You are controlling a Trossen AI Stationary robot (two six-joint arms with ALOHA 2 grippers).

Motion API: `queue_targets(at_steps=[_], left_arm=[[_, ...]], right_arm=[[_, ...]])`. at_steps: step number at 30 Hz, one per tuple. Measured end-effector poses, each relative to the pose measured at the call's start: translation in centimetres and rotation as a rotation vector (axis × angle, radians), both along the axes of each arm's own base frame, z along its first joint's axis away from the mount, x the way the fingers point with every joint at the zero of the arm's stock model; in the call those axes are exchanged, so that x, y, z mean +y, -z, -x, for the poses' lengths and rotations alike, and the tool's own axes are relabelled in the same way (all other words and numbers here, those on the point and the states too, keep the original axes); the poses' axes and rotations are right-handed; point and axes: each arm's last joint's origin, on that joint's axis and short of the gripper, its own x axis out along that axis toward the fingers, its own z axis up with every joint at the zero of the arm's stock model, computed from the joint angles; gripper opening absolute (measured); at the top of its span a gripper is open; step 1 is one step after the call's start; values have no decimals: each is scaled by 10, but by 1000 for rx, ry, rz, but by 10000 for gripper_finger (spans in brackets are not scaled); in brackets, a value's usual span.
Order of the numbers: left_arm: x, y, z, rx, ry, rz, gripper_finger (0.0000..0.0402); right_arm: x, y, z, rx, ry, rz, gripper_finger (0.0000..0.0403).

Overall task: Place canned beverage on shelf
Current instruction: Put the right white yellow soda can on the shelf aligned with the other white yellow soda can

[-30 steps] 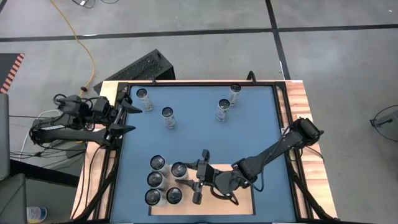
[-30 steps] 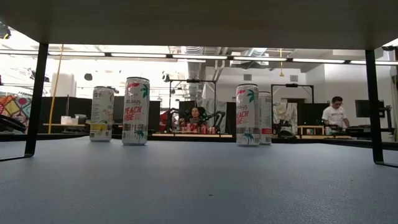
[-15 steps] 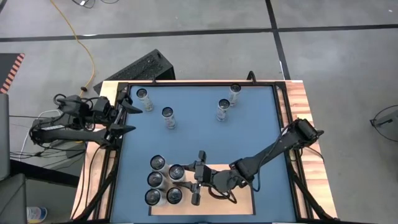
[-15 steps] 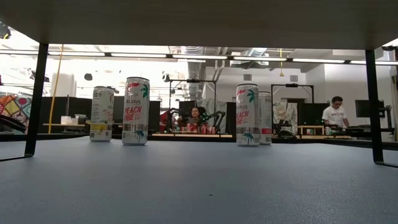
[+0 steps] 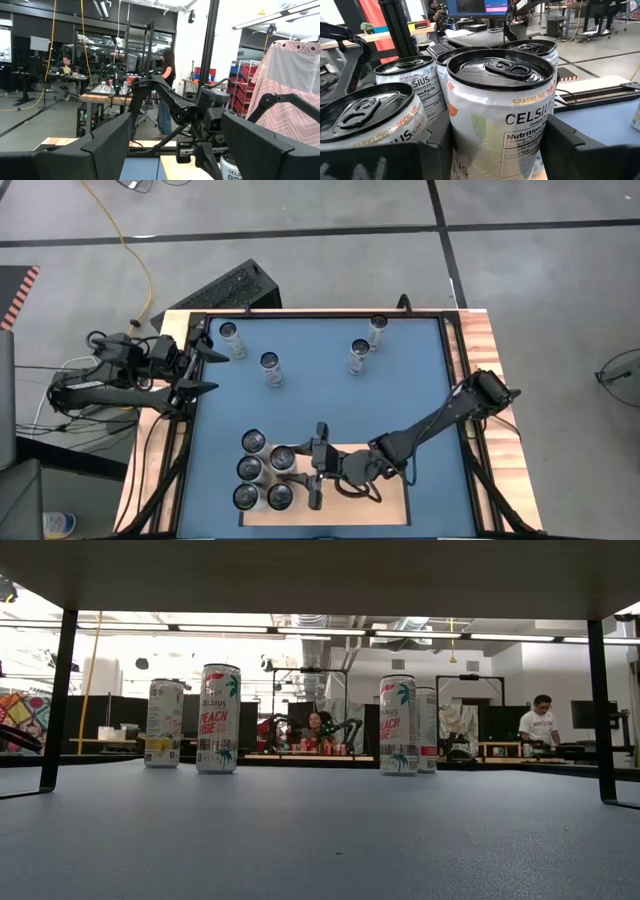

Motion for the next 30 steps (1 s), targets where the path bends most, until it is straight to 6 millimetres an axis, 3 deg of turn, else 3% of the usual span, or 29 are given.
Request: queue_targets(at_steps=[9,30], left_arm=[[0,0,0,0,0,0,291],[1,0,0,0,-22,6,291]], right_arm=[[-2,1,-1,9,-4,4,233],[-4,2,-2,21,-17,9,236]])
